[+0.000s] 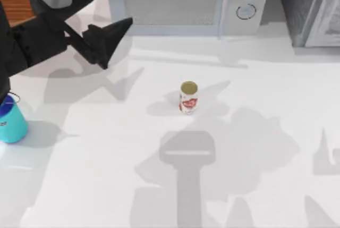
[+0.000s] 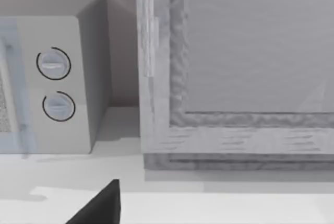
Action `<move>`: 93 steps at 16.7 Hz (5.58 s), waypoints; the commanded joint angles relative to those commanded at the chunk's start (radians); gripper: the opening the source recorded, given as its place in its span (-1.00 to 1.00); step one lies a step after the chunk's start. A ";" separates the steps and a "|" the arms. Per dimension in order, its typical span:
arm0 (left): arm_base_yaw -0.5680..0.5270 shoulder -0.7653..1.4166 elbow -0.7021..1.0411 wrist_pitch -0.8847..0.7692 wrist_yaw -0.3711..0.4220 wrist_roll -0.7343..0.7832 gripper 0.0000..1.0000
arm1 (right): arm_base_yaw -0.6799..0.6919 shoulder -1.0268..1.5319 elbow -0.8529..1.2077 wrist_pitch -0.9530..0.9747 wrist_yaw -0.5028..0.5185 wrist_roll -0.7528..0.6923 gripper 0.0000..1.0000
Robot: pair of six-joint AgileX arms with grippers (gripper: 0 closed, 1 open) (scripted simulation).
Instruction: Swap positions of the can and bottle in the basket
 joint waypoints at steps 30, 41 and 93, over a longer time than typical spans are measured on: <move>0.169 -1.429 -0.773 -0.628 -0.737 -0.018 1.00 | 0.000 0.000 0.000 0.000 0.000 0.000 1.00; 0.218 -0.606 -0.757 0.086 -0.662 0.013 1.00 | 0.000 0.000 0.000 0.000 0.000 0.000 1.00; 0.223 0.367 -0.524 0.702 -0.632 0.026 -1.00 | 0.000 0.000 0.000 0.000 0.000 0.000 1.00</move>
